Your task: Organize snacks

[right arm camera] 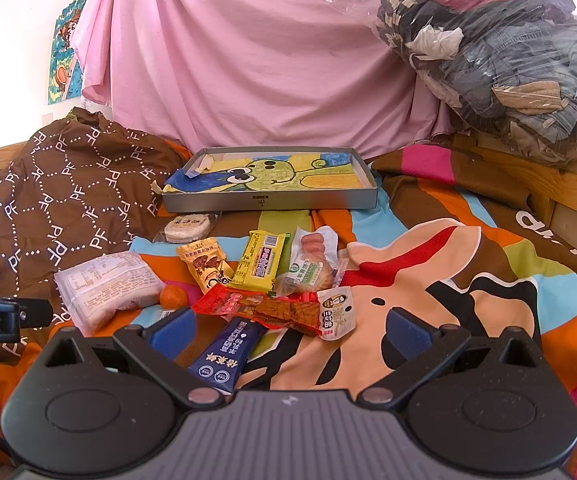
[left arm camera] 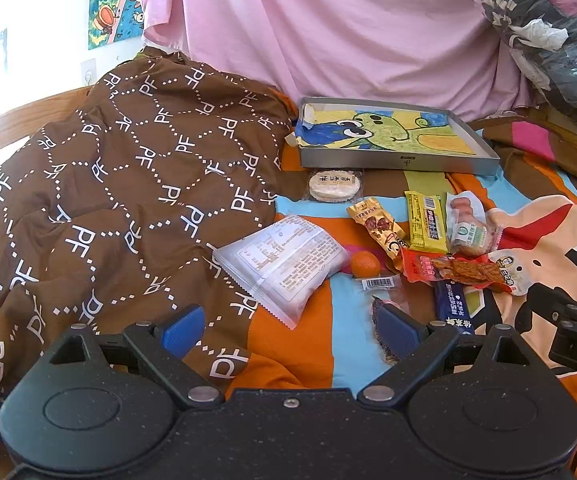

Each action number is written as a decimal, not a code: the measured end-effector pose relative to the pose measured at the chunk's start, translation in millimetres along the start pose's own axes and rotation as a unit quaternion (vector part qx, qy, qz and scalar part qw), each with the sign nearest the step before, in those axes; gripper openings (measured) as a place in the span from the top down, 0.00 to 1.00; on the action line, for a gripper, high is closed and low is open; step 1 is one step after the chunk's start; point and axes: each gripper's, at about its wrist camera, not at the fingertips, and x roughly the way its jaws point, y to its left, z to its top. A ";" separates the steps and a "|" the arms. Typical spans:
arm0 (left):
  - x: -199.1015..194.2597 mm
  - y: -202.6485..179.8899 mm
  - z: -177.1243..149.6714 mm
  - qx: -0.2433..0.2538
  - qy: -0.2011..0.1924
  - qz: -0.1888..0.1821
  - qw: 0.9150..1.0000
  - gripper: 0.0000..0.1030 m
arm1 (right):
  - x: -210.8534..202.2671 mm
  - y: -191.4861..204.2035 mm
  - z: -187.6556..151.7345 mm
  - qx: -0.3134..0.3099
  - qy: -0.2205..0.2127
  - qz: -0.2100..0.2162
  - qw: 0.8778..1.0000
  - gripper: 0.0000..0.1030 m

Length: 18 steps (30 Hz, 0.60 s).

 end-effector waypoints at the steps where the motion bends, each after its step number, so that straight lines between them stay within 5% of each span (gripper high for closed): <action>1: 0.0 0.0 -0.1 0.000 0.000 0.000 1.000 0.09 | 0.1 0.1 -0.1 0.000 0.000 0.000 1.000 0.00; 18: -0.7 -0.6 0.1 -0.002 0.000 0.000 1.000 0.09 | 0.4 -1.1 0.0 0.001 0.001 0.000 1.000 0.00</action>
